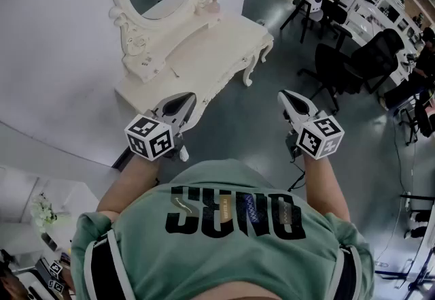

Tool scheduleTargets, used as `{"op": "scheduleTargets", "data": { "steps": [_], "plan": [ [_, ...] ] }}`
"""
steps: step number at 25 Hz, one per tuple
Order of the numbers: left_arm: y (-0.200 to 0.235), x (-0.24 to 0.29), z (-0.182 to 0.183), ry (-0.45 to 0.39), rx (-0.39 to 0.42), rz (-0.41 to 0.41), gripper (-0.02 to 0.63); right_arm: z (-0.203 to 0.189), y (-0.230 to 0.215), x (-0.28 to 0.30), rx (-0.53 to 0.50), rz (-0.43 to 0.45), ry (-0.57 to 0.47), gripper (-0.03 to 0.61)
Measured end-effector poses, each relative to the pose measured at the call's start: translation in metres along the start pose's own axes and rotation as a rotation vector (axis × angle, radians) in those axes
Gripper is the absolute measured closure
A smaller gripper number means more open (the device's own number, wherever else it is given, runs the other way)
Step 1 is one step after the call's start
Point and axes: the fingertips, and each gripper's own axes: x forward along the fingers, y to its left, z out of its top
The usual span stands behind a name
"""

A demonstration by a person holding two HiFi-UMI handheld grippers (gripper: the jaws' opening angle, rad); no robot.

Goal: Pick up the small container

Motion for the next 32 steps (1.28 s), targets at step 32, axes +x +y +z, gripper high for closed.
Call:
{"op": "scheduleTargets", "data": {
  "steps": [32],
  "plan": [
    [-0.054,0.062,-0.009,-0.010,0.008,-0.018,0.615,0.005,-0.062,-0.049,-0.003,-0.021,-0.016,0.571]
  ]
}}
